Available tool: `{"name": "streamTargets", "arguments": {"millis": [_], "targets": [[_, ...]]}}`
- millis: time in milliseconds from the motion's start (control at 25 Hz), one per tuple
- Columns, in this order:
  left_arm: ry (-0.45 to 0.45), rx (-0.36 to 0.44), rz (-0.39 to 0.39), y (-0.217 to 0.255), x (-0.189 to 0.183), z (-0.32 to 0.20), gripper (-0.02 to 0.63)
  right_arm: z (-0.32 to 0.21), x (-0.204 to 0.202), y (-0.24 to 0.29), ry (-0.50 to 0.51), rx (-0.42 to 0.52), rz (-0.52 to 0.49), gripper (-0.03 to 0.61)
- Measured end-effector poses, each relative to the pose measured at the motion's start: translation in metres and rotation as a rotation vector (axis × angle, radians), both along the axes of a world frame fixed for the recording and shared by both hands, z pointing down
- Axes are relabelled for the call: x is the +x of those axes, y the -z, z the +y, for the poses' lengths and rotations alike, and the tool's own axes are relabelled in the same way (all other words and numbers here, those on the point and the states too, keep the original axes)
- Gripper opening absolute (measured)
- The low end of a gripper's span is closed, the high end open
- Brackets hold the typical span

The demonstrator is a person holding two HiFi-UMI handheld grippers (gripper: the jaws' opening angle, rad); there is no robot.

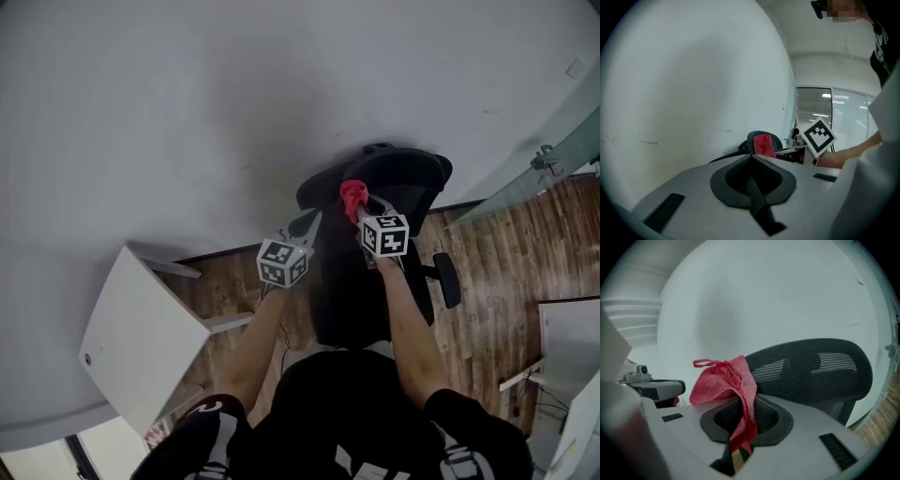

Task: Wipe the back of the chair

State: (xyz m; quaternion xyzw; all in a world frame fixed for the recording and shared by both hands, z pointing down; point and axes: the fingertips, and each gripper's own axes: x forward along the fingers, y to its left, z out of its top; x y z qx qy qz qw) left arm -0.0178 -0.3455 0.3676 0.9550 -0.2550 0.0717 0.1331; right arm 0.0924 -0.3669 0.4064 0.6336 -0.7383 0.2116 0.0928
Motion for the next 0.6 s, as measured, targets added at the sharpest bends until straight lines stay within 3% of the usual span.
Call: {"name": "streamTargets", "arguments": {"millis": [320,600], "targets": [[0.001,0.025,-0.005,0.01,0.036,0.011,0.025,-0.008,0.027,0.002,-0.033,-0.024,0.009,0.069],[0.036,0.052,-0.035,0.026,0.067,0.019,0.025,-0.019,0.075,0.015,-0.086,-0.014,0.007,0.071]]}}
